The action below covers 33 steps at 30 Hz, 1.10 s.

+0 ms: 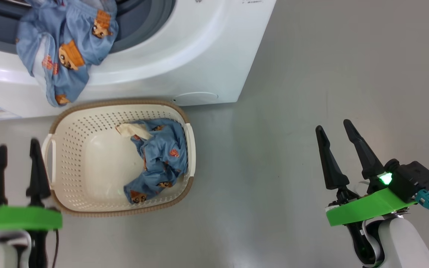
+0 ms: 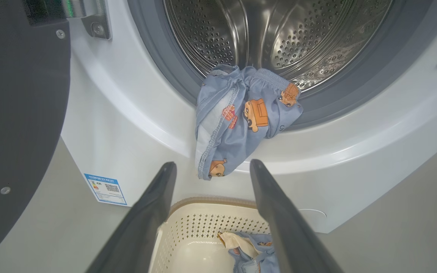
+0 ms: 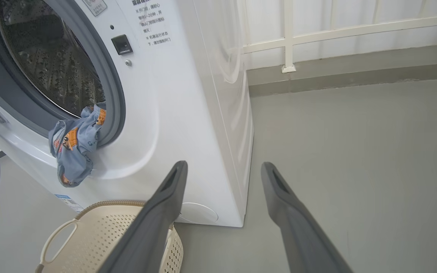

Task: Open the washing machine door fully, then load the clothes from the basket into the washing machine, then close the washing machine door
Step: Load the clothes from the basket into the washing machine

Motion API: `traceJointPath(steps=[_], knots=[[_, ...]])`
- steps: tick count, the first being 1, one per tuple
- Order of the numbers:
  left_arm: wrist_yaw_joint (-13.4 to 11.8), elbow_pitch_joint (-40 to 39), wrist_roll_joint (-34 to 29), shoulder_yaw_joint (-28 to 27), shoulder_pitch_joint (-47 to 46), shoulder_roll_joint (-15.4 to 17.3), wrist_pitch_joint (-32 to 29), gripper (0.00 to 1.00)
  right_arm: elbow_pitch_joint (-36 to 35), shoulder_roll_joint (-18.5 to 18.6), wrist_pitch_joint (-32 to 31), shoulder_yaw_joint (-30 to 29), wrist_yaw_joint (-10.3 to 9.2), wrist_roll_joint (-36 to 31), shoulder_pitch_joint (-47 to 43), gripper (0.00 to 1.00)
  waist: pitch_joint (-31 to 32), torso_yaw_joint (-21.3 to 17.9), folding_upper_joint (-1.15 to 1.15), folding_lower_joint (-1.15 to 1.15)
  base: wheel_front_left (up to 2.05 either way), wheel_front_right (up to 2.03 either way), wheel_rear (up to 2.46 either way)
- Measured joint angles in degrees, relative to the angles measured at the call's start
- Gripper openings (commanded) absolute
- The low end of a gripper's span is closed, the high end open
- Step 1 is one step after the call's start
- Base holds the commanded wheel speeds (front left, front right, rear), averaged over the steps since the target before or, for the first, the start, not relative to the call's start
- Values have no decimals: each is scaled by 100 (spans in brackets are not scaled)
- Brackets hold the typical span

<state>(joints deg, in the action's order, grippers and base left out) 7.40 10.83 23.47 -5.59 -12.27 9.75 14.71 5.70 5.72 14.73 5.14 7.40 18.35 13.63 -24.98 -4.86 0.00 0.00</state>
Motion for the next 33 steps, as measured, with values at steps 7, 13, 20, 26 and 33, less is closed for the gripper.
traceJointPath(steps=[7,13,20,26,33], knots=[[0,745,177,369,-1022,324,-1,100,-40,-79,0,20,0,-8,87,100,-289,-37,0,0,0,0,0],[0,1436,361,692,-1821,526,0,100,-69,-145,0,12,0,-16,252,100,-536,-111,0,0,0,0,0],[0,2213,623,1267,-2504,849,0,100,-80,-199,0,83,0,-16,398,100,-806,-244,0,0,0,0,0],[0,2610,867,1748,-2882,1099,0,100,-85,-215,0,190,0,-18,517,100,-941,-402,0,0,0,0,0],[0,2949,1114,2049,-3303,1347,0,100,-87,-231,0,339,0,-23,544,100,-1059,-569,0,0,0,0,0]])
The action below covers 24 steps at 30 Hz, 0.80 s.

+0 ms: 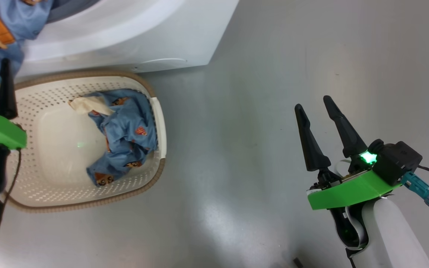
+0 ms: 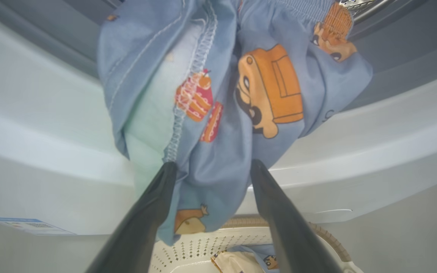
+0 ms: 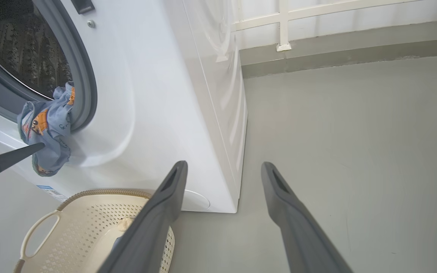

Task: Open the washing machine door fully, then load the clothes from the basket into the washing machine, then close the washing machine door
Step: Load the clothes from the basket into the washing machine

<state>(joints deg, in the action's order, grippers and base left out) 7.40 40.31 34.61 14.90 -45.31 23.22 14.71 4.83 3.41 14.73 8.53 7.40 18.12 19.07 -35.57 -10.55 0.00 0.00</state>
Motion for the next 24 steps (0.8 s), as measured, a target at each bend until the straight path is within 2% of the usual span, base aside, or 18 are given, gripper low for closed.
traceJointPath(steps=[6,7,8,9,10,11,12,17,24], knots=[[0,233,79,130,-204,130,0,100,-1,-9,0,40,0,0,3,100,-43,-117,0,0,0,0,0],[0,269,118,144,-234,154,0,63,-1,-10,0,44,0,0,3,100,-49,-136,0,0,0,0,0],[0,308,147,158,-263,170,0,42,-1,-10,0,46,0,0,3,100,-51,-155,0,0,0,0,0],[0,339,167,168,-291,188,0,32,-1,-10,0,49,0,0,3,100,-51,-171,0,0,0,0,0],[0,366,180,171,-311,202,0,7,-3,-11,0,51,0,0,3,100,-50,-184,0,0,0,0,0],[0,379,201,172,-319,212,-1,7,-5,-11,0,49,0,0,3,100,-46,-191,0,0,0,0,0],[0,385,205,176,-327,213,0,0,-12,-10,0,46,0,0,3,100,-43,-193,0,0,0,0,0],[0,272,263,178,-342,210,-1,0,-21,-12,0,19,0,1,3,100,-25,-148,0,0,0,0,0],[0,-420,265,105,-308,178,0,0,-42,-12,0,26,0,24,4,100,-27,-23,0,0,0,0,0]])
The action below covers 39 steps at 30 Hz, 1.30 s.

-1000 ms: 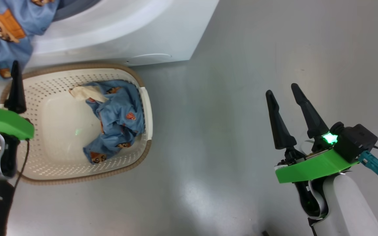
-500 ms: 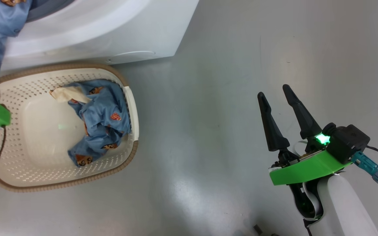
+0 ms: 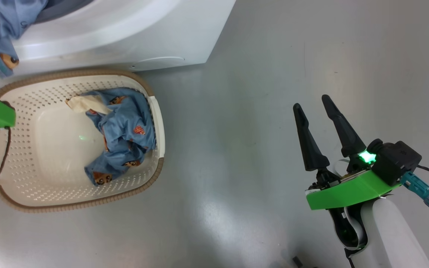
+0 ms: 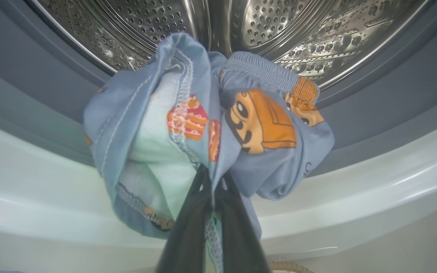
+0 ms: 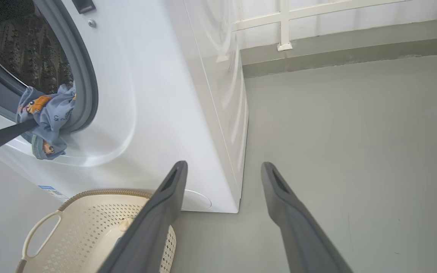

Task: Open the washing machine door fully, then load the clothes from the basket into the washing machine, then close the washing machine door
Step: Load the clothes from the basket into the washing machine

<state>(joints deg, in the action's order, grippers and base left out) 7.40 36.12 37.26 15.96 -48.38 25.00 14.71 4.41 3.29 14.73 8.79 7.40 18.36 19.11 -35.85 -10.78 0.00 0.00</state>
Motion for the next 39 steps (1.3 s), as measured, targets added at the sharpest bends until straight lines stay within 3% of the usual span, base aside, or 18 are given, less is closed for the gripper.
traceJointPath(steps=[6,15,20,24,35,36,37,38,39], knots=[[0,-51,80,141,-221,114,0,0,10,-1,0,66,0,44,85,100,-54,3,0,0,0,0,0],[0,650,433,983,-1578,433,-1,0,7,-2,0,166,0,255,142,100,-99,-204,0,0,0,0,0],[0,570,88,521,-2227,600,0,0,-16,-2,0,200,0,303,143,100,-149,-359,0,0,0,0,0],[0,570,-268,298,-2236,572,1,0,-42,-3,0,240,0,350,143,100,-191,-479,0,0,0,0,0],[0,1664,-137,1013,-2186,541,0,0,-34,-13,0,495,0,401,143,100,-136,-757,0,0,0,0,0],[0,1755,-65,1101,-2207,539,0,5,-37,-13,0,499,0,401,143,100,-134,-770,0,0,0,0,0],[0,1831,4,1203,-2227,541,0,29,-38,-13,0,499,0,401,143,100,-131,-777,0,0,0,0,0],[0,1876,47,1301,-2245,543,0,80,-41,-13,0,498,0,401,143,100,-131,-778,0,0,0,0,0],[0,1907,85,1361,-2263,544,0,100,-44,-13,0,497,0,401,143,100,-132,-776,0,0,0,0,0]])
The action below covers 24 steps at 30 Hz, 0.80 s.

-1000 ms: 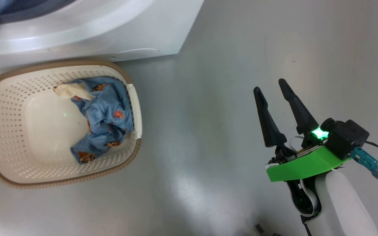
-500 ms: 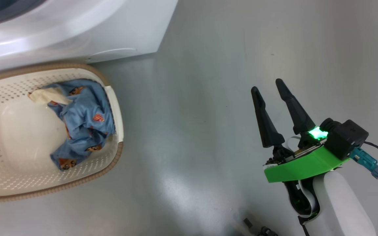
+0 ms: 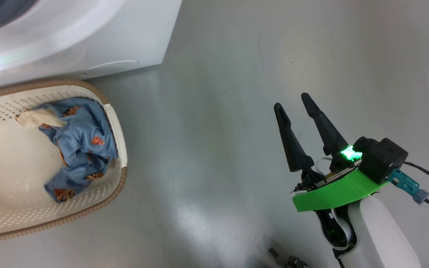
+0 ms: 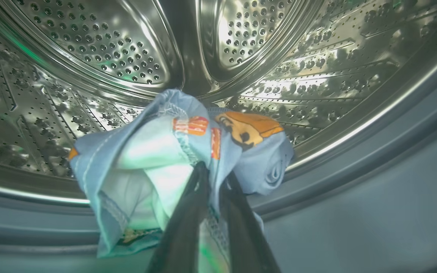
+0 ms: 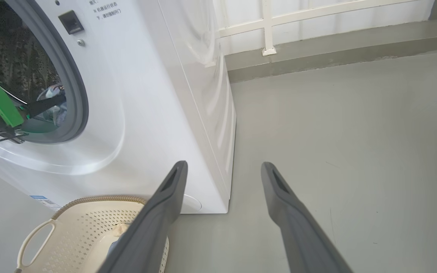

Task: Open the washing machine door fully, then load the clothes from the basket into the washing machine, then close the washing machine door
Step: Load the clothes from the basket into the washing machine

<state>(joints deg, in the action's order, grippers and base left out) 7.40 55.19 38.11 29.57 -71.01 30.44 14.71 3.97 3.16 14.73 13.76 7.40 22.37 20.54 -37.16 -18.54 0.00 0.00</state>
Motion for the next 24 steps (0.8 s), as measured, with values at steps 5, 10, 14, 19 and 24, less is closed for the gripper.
traceJointPath(steps=[5,10,14,19,24], knots=[[0,-8,261,224,-120,33,0,100,-1,0,0,-45,0,0,-1,100,14,55,0,0,0,0,0],[0,-204,398,178,-102,45,0,100,1,-1,0,-79,0,0,-1,100,44,129,0,0,0,0,0],[0,-468,513,-51,69,1,0,100,14,0,0,-142,0,-5,-1,100,114,208,0,0,0,0,0],[0,-821,533,-557,555,-213,0,100,51,0,0,-204,0,-32,-5,100,251,327,0,0,0,0,0],[0,-1150,261,-1084,1122,-466,0,100,110,0,1,-274,0,-91,-11,100,440,444,0,0,0,0,0]])
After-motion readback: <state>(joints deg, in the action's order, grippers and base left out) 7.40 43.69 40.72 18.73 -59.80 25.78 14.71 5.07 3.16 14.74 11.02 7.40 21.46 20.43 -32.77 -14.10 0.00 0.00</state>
